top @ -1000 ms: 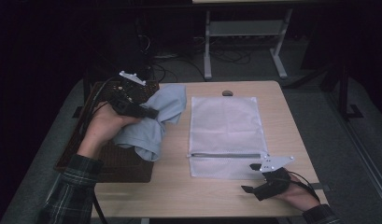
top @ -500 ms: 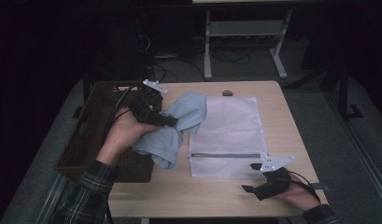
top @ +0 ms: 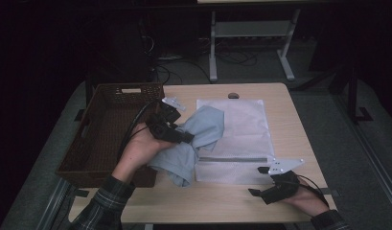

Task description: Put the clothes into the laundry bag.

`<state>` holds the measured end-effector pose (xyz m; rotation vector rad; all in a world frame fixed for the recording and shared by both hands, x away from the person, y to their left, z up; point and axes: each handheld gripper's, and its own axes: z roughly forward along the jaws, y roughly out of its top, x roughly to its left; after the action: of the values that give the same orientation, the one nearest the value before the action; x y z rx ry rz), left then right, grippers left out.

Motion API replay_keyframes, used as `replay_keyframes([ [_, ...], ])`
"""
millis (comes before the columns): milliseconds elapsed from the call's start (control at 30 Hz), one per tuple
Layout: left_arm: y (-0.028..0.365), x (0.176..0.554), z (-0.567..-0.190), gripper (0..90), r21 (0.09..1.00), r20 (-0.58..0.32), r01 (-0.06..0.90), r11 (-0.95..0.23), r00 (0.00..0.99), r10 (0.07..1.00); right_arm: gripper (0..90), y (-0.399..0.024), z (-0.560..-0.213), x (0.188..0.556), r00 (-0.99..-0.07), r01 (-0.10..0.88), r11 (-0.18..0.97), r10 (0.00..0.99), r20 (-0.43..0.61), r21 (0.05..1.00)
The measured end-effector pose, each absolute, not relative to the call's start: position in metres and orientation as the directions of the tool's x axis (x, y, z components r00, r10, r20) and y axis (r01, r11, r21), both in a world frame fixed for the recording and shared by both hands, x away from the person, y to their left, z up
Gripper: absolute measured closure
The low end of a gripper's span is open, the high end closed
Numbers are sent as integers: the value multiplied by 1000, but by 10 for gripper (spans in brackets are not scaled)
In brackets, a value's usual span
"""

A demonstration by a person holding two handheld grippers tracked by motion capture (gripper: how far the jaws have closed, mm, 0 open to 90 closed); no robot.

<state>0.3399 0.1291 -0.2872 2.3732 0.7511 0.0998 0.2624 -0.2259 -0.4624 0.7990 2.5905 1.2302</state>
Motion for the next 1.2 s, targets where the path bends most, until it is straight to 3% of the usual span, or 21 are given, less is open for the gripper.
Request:
replay_keyframes([
  [367,118,328,-322,692,579,-111,500,-644,831,546,127,-229,-454,261,-874,379,525,474,107,762],
  [667,115,319,-345,692,569,-113,518,-639,819,563,143,-231,-449,265,-863,379,494,494,106,783],
  [1200,118,321,-365,692,559,-150,545,-625,808,570,327,-220,-440,313,-883,334,497,462,81,801],
])
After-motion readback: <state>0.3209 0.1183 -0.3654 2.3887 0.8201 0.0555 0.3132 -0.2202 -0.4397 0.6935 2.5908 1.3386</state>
